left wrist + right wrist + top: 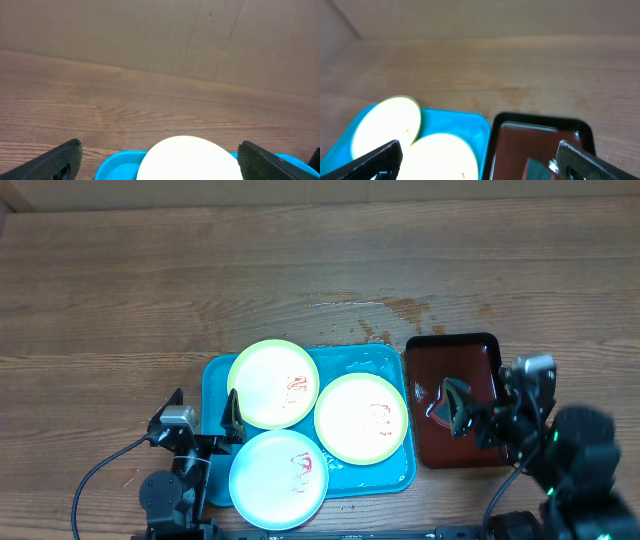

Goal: Clean dirty plates on tray and stack at the side
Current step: 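Move the right gripper over the sponge on the dark tray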

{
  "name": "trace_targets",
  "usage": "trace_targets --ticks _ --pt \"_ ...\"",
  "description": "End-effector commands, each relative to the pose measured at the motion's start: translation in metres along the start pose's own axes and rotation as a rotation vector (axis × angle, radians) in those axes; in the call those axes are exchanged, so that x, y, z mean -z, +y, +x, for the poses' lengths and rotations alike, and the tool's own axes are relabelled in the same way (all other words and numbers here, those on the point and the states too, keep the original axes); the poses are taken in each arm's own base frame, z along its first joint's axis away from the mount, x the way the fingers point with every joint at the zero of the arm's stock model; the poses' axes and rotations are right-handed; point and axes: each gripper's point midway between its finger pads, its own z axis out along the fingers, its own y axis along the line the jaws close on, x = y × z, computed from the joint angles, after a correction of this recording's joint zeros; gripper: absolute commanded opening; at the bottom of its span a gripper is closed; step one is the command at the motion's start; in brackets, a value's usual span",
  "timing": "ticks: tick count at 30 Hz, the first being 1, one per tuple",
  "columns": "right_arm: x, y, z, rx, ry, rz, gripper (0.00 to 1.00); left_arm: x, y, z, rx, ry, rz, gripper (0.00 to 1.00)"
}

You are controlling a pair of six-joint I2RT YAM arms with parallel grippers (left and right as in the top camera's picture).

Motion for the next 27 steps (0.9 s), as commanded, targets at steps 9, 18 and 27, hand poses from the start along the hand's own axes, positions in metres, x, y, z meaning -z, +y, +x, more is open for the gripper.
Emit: trace_targets --ticks 9,18,27 --pt "-0.024 0.021 -0.023 -0.172 0.584 -0.063 1.00 0.000 -0.001 0.000 0.004 -0.006 0.001 1.00" --pt "-0.059 -0.008 0.017 -0.320 0.894 0.113 1.00 0.000 -0.001 0.000 0.004 -0.006 0.001 0.99" --pt "-0.045 -0.013 0.029 -0.386 0.962 0.195 1.00 0.000 -0.001 0.000 0.004 -0.006 0.001 1.00"
